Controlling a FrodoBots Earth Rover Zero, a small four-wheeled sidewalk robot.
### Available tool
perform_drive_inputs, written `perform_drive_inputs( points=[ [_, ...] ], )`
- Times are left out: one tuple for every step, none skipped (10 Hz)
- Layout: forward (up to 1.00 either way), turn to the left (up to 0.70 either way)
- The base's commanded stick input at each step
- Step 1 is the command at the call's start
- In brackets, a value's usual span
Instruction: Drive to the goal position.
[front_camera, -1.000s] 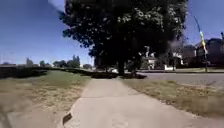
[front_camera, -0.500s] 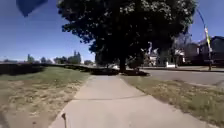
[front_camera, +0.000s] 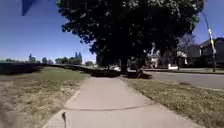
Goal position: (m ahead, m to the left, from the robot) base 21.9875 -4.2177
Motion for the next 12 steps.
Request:
perform_drive_inputs(
  points=[
    [0.85, 0.00],
    [0.85, 0.00],
    [0.85, 0.00],
    [0.85, 0.00],
    [0.85, 0.00],
    [0.85, 0.00],
    [0.85, 0.00],
    [0.85, 0.00],
    [0.85, 0.00],
    [0.85, 0.00],
    [0.85, 0.00],
    [0.85, 0.00]
  ],
)
